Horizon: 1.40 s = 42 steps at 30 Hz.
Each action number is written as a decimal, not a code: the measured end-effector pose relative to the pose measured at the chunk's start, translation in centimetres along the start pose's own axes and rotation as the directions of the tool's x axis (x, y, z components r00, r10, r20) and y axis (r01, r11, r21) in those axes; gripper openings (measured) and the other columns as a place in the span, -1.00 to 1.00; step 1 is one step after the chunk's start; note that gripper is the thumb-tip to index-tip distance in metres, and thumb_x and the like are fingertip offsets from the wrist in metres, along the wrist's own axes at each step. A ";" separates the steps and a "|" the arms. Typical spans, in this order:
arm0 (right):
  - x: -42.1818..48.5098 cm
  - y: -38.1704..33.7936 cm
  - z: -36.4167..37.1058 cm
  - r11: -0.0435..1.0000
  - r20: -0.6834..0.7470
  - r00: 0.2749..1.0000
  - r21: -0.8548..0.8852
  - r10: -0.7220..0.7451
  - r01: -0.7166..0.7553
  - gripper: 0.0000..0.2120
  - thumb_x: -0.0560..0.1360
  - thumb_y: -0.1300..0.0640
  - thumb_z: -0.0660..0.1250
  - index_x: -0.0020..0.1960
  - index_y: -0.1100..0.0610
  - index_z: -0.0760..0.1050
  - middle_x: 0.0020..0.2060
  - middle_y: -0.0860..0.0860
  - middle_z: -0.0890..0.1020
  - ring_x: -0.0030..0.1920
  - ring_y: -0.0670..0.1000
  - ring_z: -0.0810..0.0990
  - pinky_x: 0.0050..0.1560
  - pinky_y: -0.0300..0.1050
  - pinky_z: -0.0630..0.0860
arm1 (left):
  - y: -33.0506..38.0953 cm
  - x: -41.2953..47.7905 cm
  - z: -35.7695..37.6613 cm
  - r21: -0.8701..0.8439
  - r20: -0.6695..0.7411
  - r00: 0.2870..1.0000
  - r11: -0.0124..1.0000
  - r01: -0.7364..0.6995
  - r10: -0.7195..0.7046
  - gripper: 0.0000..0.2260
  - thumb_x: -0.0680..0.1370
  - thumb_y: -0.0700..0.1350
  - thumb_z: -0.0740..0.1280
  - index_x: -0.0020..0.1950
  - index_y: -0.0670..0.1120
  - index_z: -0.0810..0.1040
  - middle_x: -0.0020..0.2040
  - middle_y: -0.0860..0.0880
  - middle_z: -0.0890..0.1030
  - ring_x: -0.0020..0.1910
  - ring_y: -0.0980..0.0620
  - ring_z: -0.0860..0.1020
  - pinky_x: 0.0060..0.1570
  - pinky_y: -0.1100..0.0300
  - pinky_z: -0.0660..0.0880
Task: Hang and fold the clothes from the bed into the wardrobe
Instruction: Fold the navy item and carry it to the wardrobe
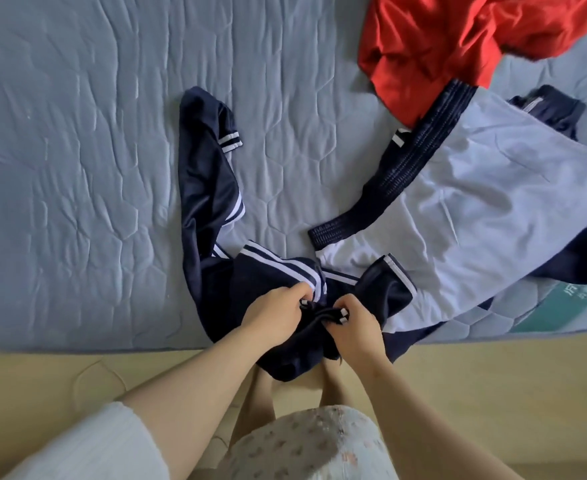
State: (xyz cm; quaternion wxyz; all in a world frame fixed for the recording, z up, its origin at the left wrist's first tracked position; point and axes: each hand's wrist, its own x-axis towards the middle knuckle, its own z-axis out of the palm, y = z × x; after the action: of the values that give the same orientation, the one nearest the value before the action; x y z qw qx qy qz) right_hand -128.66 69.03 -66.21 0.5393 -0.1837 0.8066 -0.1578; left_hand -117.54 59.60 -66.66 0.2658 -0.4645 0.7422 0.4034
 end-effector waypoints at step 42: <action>-25.1 -30.5 -13.9 0.494 -0.563 0.620 0.380 -0.547 0.782 -0.94 0.41 0.15 0.40 -0.18 0.06 0.51 -0.27 -0.03 0.62 -0.19 -0.02 0.59 -0.11 -0.10 0.51 | 10.6 -26.8 -34.2 -0.059 -0.933 0.330 0.845 -0.531 0.143 -0.77 0.55 -0.01 0.27 -0.21 -0.13 0.41 -0.36 0.02 0.49 -0.30 -0.04 0.46 -0.32 0.19 0.31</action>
State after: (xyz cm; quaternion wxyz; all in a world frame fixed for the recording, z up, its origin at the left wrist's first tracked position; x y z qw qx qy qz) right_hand -128.91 54.57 -26.87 0.2991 -0.2744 0.6601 -0.6321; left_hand -116.38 45.97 -24.10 -0.3577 -0.4774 0.7590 0.2608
